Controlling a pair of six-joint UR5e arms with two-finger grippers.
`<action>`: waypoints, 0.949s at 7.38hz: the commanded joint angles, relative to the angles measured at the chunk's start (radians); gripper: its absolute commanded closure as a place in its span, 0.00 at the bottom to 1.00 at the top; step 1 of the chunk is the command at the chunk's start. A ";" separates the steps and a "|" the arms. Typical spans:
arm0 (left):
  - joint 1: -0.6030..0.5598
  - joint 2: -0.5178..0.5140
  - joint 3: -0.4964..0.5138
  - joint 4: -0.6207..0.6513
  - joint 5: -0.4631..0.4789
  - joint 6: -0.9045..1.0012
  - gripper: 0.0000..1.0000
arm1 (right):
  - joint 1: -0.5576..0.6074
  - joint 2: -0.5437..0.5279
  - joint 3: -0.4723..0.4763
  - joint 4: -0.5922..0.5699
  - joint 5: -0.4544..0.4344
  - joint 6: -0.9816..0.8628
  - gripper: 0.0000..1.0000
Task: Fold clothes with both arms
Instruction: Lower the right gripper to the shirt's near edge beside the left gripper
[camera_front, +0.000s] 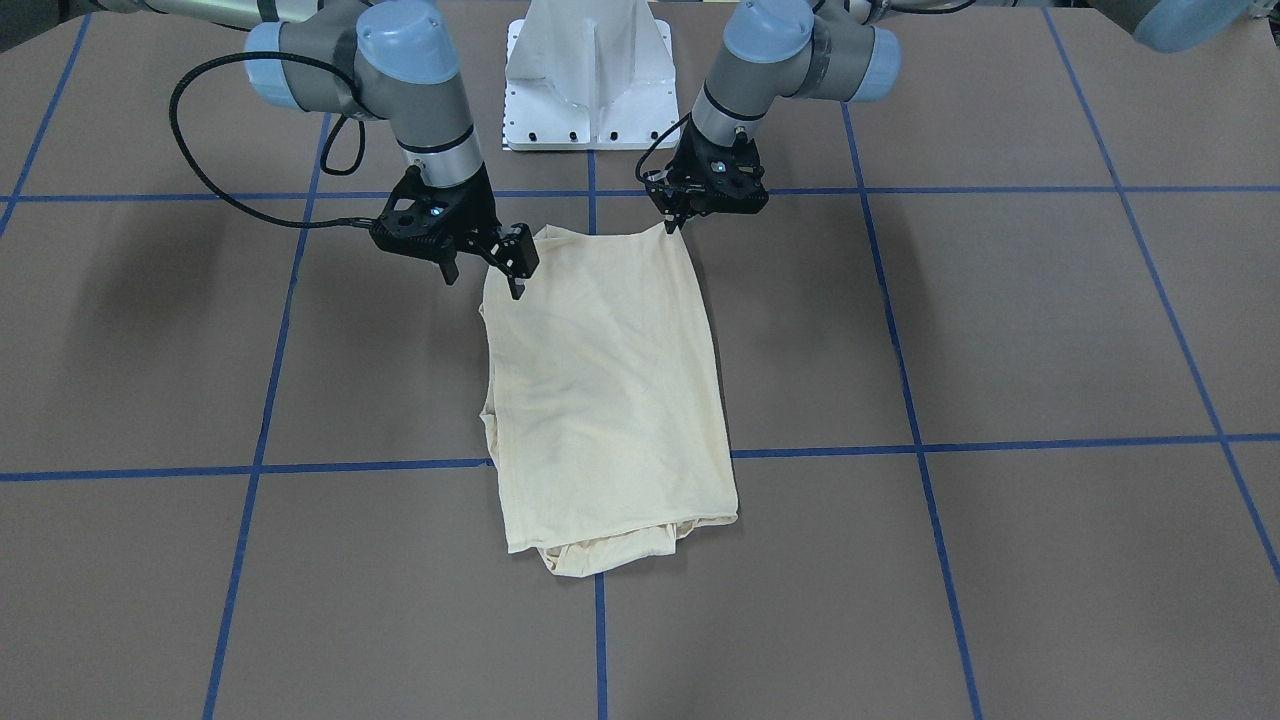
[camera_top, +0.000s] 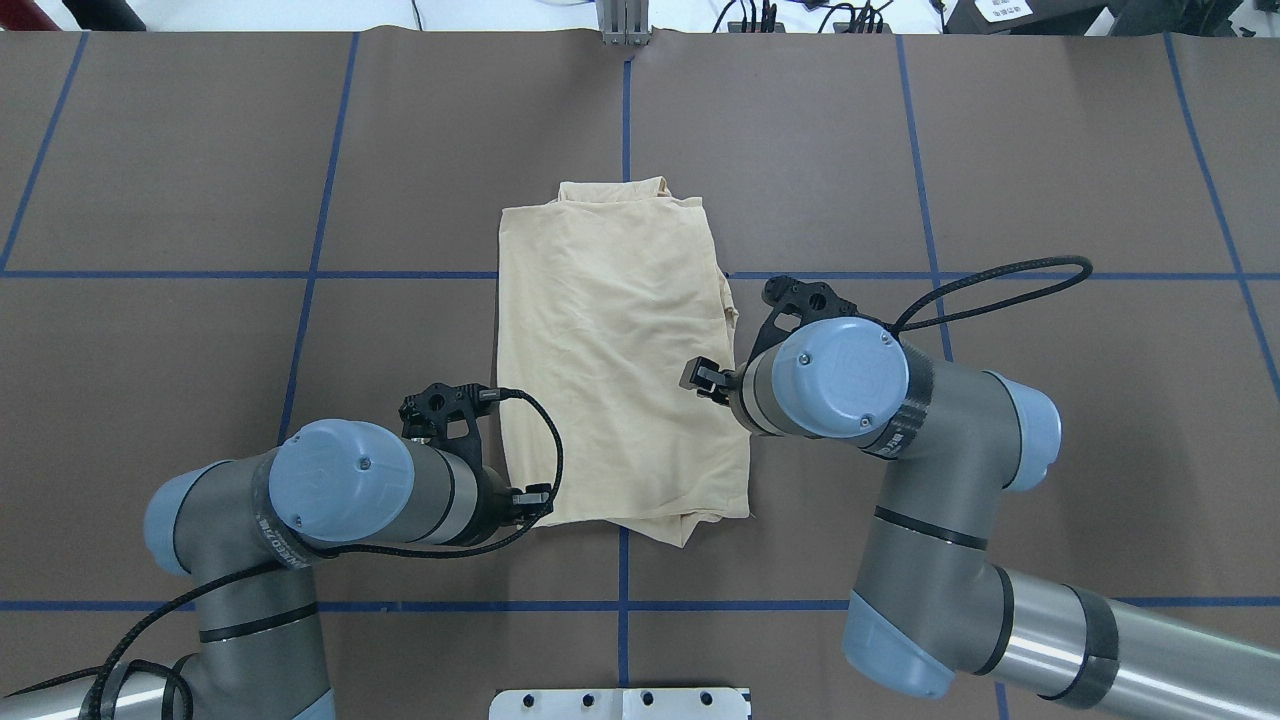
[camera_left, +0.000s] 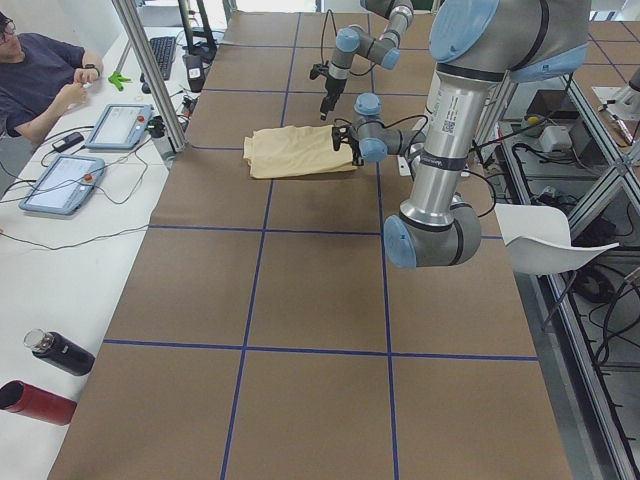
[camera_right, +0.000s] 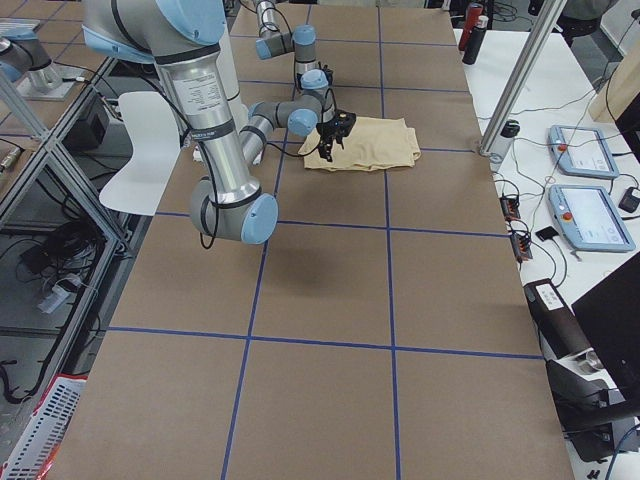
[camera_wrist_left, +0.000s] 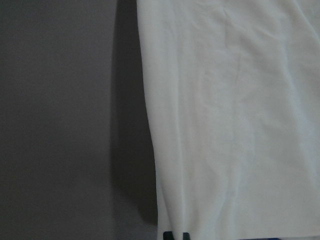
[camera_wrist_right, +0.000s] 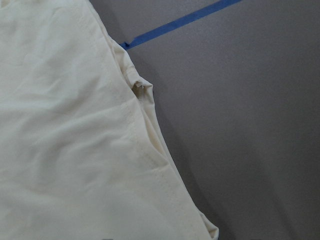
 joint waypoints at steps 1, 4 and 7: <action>0.000 -0.002 0.000 0.000 0.000 0.000 1.00 | -0.031 0.004 -0.019 0.005 -0.046 0.006 0.28; 0.000 -0.002 0.000 0.000 0.000 0.000 1.00 | -0.043 -0.005 -0.033 0.013 -0.071 -0.006 0.49; -0.002 0.000 -0.008 0.000 0.000 0.000 1.00 | -0.060 -0.016 -0.051 0.013 -0.109 -0.032 0.48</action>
